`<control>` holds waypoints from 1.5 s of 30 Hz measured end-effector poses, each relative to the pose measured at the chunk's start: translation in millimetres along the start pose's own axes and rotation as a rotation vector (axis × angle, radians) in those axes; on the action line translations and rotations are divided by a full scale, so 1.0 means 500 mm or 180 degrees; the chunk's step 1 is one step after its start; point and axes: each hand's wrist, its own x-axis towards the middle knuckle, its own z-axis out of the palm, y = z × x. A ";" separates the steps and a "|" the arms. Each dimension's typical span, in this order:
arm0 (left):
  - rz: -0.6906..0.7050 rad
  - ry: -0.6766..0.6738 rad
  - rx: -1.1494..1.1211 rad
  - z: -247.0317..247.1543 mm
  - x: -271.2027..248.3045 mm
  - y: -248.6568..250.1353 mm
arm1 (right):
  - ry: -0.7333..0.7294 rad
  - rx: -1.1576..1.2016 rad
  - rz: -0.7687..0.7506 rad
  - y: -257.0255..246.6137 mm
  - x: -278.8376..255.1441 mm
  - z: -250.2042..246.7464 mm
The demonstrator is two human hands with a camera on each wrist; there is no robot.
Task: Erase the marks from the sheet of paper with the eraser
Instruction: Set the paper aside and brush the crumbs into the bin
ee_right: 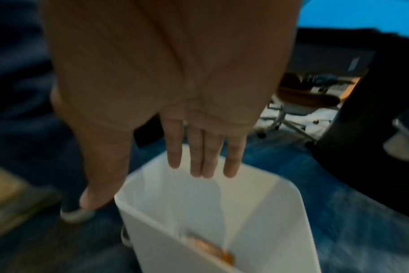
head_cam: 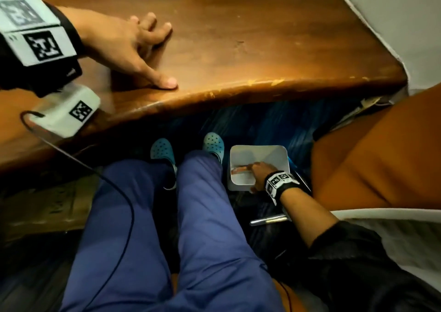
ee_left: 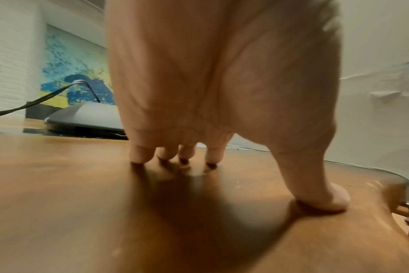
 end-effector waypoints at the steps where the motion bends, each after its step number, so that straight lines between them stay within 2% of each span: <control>1: -0.0018 -0.0008 0.0043 0.000 0.003 0.001 | -0.0058 -0.0007 0.0053 0.004 0.015 0.022; 5: -0.0023 -0.0025 0.0200 0.000 0.008 0.004 | -0.0293 -0.0028 0.0307 0.002 0.068 0.076; 8: -0.0020 -0.0087 0.0173 0.003 0.012 0.000 | -0.0413 -0.0614 -0.0219 0.005 0.100 0.123; 9: -0.0014 -0.0114 0.0153 0.003 0.012 -0.001 | -0.0404 -0.0585 -0.0315 0.008 0.103 0.141; 12: 0.0003 -0.0202 0.0181 -0.003 0.012 -0.001 | -0.0239 -0.0251 -0.0016 0.000 0.088 0.147; 16: 0.0038 -0.0352 0.0204 -0.015 0.003 0.002 | -0.0006 -0.0236 0.0107 -0.006 0.049 0.085; 24: 0.0084 -0.0505 0.0294 -0.021 0.005 0.013 | 0.0250 -0.0498 -0.0296 -0.027 -0.104 -0.098; 33: 0.0352 0.0173 -0.0101 -0.003 -0.002 0.102 | 0.0729 -0.0792 -0.0506 -0.119 -0.287 -0.283; 41: 0.0956 0.0238 0.0036 0.035 -0.019 0.192 | 0.0749 -0.1179 -0.0658 -0.178 -0.362 -0.323; 45: 0.1564 0.0095 -0.0052 0.049 -0.041 0.204 | 0.0759 -0.1217 -0.0719 -0.186 -0.387 -0.340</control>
